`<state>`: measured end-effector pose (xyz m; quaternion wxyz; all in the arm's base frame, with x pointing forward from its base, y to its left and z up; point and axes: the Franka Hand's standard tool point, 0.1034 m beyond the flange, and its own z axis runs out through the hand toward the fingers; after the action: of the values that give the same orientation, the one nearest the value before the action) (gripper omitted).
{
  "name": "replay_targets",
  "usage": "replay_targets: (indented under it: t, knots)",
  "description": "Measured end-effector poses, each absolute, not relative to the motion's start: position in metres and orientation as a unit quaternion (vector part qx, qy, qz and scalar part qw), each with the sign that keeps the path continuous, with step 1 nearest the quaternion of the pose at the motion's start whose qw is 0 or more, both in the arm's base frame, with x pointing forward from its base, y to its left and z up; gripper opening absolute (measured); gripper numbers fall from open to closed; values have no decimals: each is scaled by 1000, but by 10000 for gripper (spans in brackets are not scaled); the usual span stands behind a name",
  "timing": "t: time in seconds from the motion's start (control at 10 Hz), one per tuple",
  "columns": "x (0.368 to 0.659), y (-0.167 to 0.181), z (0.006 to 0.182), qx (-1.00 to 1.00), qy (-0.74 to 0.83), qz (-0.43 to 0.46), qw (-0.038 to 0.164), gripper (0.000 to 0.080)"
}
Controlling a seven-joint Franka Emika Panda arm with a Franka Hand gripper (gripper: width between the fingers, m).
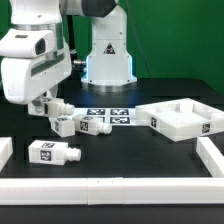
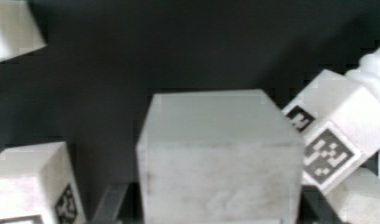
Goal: Assemble one leg
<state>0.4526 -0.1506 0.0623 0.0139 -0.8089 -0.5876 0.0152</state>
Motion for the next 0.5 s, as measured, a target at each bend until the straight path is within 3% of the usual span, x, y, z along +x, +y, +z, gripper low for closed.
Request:
replay_targets:
  t: [0.2,0.5]
  knots:
    - [451,-152,61,-810,-586,16,15,265]
    - [419,-199,42,-826,-562,30,31,265]
